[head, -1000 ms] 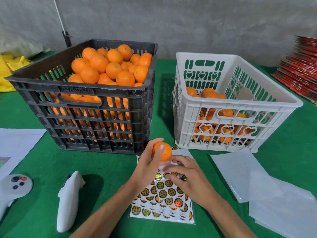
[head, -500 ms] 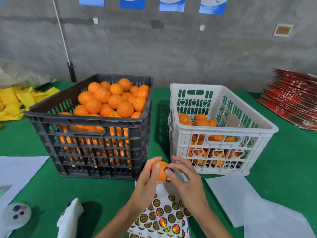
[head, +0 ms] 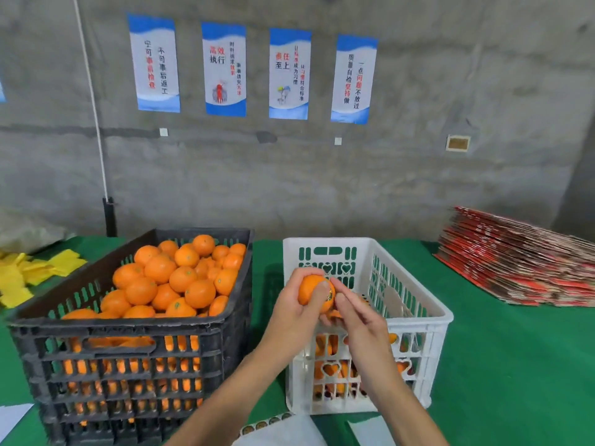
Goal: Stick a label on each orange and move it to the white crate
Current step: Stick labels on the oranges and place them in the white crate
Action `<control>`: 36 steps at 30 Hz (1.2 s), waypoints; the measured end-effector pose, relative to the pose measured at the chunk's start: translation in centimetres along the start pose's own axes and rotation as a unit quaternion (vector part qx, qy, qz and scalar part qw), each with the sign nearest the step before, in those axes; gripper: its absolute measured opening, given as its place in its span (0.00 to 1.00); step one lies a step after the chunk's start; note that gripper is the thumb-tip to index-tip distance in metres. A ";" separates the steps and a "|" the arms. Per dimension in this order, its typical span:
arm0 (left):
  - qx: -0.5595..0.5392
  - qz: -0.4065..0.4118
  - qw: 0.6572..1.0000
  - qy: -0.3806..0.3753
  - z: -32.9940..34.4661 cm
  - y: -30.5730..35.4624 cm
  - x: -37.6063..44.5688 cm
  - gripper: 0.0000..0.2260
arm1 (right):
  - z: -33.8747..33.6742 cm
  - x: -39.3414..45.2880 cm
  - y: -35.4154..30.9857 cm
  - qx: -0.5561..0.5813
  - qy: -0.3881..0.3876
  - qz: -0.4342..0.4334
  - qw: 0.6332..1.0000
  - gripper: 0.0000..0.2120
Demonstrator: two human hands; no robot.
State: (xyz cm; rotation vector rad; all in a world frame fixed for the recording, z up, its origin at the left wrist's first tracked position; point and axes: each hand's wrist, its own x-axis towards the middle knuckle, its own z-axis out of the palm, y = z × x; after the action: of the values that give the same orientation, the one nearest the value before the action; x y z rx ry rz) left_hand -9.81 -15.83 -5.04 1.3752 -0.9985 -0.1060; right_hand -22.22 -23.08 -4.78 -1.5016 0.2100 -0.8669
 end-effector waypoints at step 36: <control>0.492 -0.483 0.670 -0.274 -28.7 -5.3 6.5 0.44 | 19.2 5.8 4.0 -0.356 -0.145 -0.139 0.912 0.16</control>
State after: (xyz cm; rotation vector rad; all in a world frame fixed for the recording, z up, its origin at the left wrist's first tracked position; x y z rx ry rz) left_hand 14.96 0.65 -2.46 2.9289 -0.6480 -0.9404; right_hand -4.85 -12.39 -4.00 -2.3704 0.0913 -0.8119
